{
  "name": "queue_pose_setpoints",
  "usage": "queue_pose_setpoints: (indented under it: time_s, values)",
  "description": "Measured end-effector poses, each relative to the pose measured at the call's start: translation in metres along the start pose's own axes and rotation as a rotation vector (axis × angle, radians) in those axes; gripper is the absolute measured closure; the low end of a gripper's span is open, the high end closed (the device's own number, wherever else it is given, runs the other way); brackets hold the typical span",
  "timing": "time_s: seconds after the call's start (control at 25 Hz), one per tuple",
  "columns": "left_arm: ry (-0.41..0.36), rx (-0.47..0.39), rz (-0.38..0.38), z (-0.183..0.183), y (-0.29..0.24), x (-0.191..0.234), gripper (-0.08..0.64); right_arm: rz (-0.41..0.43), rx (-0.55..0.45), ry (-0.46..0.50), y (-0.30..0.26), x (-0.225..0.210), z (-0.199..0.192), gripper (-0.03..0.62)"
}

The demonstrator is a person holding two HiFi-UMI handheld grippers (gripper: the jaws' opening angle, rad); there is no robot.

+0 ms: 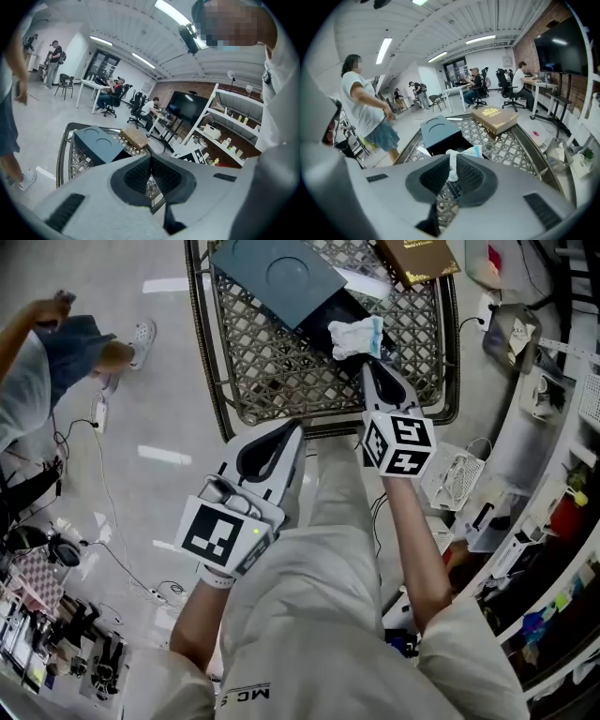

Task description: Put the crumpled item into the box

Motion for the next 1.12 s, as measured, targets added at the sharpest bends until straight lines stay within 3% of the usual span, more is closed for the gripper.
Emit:
queue_pose_setpoints:
  time_s: [0.4, 1.12]
  values:
    - [-0.032, -0.070, -0.001, 0.024, 0.038, -0.016, 0.538, 0.054, -0.066, 0.049, 0.054, 0.036, 0.025, 0.569]
    - [-0.109, -0.195, 0.020, 0.064, 0.096, -0.044, 0.538, 0.140, -0.230, 0.209, 0.163, 0.097, 0.085, 0.571]
Point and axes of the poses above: the fingertips, and each gripper's own axes: y backward along the fingers, x to its left, z out of its top, the point moved 8 cm from there along y, backward along the fingers, and after that the axes turned 9 degrees about -y, right-handed, at the moved point
